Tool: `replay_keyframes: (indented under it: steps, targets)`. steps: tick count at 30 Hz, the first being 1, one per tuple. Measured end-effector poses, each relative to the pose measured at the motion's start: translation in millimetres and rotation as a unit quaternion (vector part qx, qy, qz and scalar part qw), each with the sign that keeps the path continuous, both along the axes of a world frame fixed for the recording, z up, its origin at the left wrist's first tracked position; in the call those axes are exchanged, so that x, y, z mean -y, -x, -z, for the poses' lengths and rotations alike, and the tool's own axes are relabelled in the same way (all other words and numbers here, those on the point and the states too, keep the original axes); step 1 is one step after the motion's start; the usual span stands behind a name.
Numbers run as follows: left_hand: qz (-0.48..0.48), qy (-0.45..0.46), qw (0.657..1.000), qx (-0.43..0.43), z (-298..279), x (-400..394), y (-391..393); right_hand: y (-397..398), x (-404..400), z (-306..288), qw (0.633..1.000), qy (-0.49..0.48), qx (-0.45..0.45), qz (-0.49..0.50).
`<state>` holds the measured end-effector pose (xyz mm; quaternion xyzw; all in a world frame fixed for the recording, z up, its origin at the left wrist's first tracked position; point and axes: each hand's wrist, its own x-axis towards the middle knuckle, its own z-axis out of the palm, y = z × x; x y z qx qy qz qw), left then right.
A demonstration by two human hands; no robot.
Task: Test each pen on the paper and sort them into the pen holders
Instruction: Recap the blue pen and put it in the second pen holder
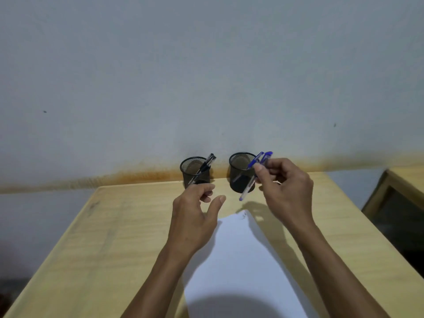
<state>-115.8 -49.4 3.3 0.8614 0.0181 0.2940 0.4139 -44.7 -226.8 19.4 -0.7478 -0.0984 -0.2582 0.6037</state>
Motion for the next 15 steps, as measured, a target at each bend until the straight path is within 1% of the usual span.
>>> replay_keyframes:
  steps: [3, 7, 9, 12, 15]
  targets:
    - [0.008, 0.009, 1.0, -0.029, 3, 18, -35, -36, 10, -11, 0.995, -0.09, -0.016, 0.042]
    - [0.002, 0.027, 0.997, -0.068, 8, 40, -82, -76, 13, -18, 0.987, -0.139, -0.032, 0.078]
    - [-0.005, 0.047, 0.994, -0.096, 12, 48, -101, -91, 12, -12, 0.985, -0.139, -0.046, 0.089]
    - [-0.016, 0.044, 0.99, -0.13, 16, 55, -120, -105, 9, 1, 0.984, -0.129, -0.074, 0.098]
    - [-0.015, 0.052, 0.99, -0.13, 19, 58, -130, -111, 6, 17, 0.985, -0.112, -0.089, 0.1]
